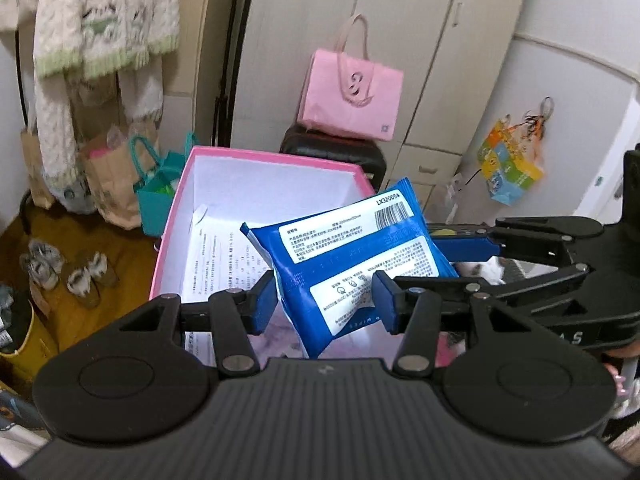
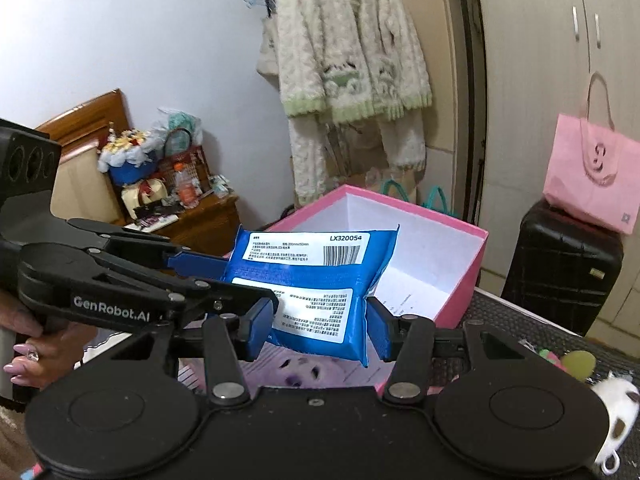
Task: Organize soft objects
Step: 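Carry the blue wet-wipe pack with the left tool into the pink box and release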
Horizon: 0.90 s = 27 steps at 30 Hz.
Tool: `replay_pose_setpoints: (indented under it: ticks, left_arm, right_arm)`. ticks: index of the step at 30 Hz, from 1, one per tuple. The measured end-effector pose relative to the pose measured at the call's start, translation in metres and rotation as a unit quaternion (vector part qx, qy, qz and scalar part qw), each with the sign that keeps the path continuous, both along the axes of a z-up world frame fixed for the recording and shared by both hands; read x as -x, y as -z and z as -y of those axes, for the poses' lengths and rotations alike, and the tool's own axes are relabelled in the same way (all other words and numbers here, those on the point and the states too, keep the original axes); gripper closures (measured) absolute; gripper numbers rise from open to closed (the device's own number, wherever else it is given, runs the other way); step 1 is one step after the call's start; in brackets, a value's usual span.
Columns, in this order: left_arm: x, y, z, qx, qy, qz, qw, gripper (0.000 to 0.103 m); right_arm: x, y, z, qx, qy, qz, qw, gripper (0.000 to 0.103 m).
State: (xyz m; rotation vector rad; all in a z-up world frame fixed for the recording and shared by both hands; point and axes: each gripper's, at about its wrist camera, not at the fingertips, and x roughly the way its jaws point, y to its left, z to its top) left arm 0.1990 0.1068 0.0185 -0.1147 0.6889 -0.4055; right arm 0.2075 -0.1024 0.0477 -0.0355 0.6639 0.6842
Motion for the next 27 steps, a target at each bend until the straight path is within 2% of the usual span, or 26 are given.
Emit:
replay_pose_setpoints:
  ticks: [5,12,16,19,24,27]
  left_arm:
    - [-0.037,0.017,-0.002,-0.014,-0.004,-0.031,0.9994,0.054]
    - [-0.074,0.035,-0.003,-0.034,0.0,-0.077,0.9965,0.054]
    - [-0.075,0.037,0.002,-0.062,-0.014,-0.066,0.9958,0.052]
    - [-0.066,0.034,0.004,-0.083,-0.021,-0.04,0.9955,0.049]
    - [-0.045,0.021,-0.004,-0.079,-0.01,-0.029,0.9964,0.045]
    - [-0.029,0.014,-0.005,-0.093,-0.006,-0.02,0.9954,0.044]
  right_arm:
    - [-0.03,0.018,-0.01,0.02,0.007,-0.026,0.999,0.052]
    - [-0.058,0.036,-0.015,0.031,0.015,-0.055,0.998,0.053]
    - [-0.063,0.043,-0.017,0.04,0.017,-0.057,0.997,0.052]
    - [-0.06,0.045,-0.02,0.053,0.017,-0.049,0.997,0.049]
    - [-0.049,0.038,-0.02,0.076,0.012,-0.027,0.997,0.047]
    - [-0.037,0.03,-0.02,0.088,0.004,-0.011,0.996,0.047]
